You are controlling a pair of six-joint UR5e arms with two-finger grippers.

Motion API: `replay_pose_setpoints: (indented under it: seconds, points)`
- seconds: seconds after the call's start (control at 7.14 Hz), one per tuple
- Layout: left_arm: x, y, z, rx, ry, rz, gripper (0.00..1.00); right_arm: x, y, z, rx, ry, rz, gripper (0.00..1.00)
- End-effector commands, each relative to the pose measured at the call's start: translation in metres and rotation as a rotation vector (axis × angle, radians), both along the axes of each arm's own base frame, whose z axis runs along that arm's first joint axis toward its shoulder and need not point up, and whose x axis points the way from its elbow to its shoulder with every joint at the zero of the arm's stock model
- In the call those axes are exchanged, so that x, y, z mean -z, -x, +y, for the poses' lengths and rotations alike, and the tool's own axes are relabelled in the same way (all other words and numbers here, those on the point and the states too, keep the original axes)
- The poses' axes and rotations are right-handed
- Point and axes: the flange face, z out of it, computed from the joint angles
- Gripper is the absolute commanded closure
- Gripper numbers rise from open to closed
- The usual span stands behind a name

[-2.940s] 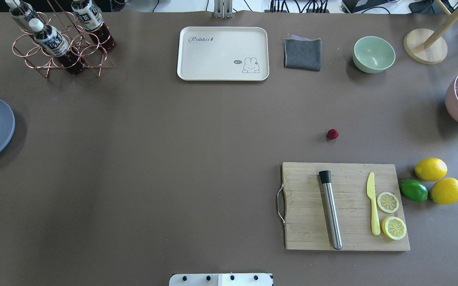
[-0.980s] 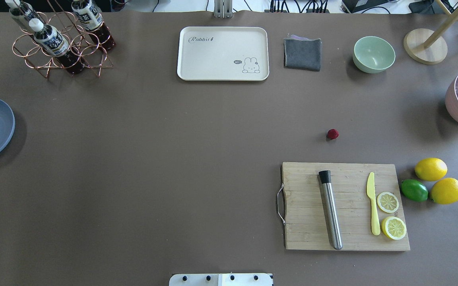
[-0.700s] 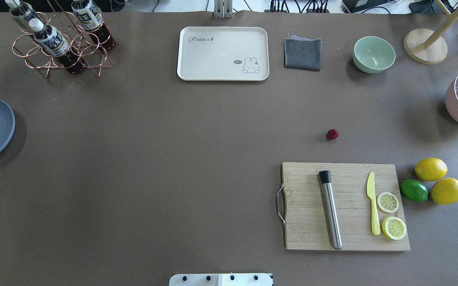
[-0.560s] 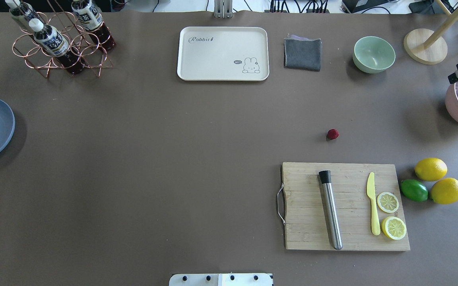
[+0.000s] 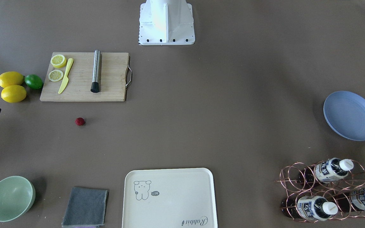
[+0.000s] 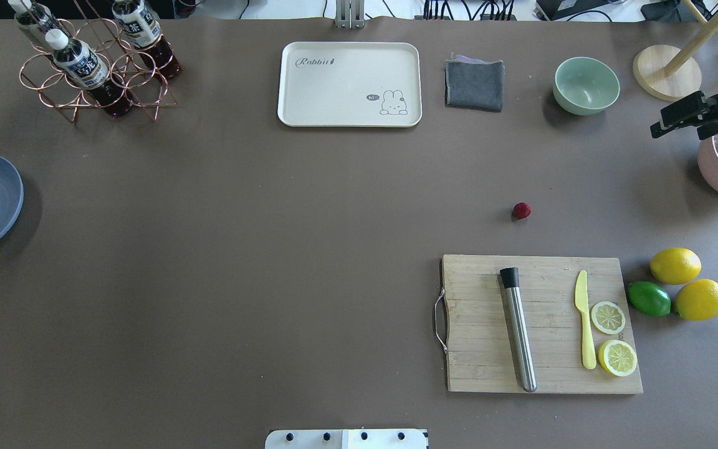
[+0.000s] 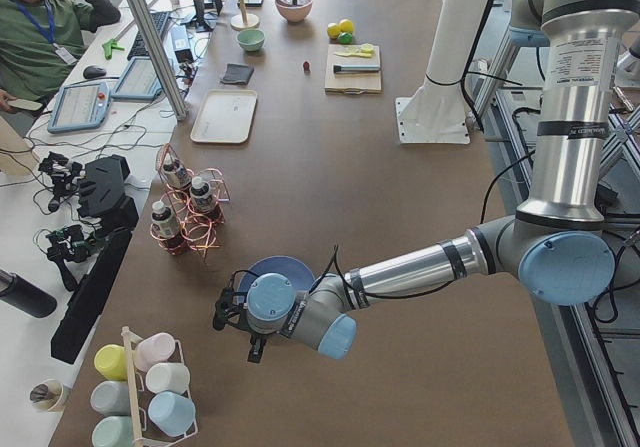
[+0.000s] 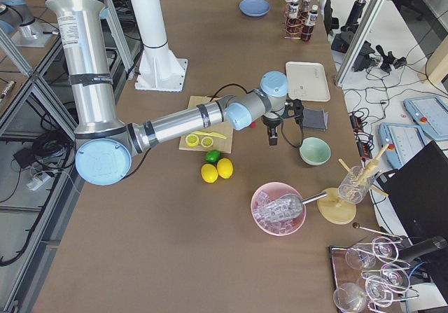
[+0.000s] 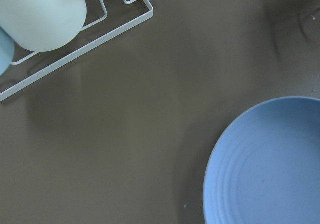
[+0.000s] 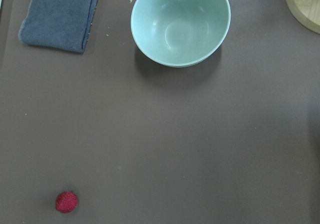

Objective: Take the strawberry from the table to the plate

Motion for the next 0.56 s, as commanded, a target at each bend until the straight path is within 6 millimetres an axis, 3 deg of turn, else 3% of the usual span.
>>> replay_pose_setpoints:
  seconds: [0.0,0.42]
  points:
    - [-0.015,-0.028,0.007,-0.033,0.007,0.006,0.02,0.002,0.012,0.001,-0.002,0.010,0.001,0.00]
    - [-0.019,-0.057,0.010,-0.092,0.016,0.005,0.02,0.002,0.012,0.000,-0.037,0.005,0.037,0.00]
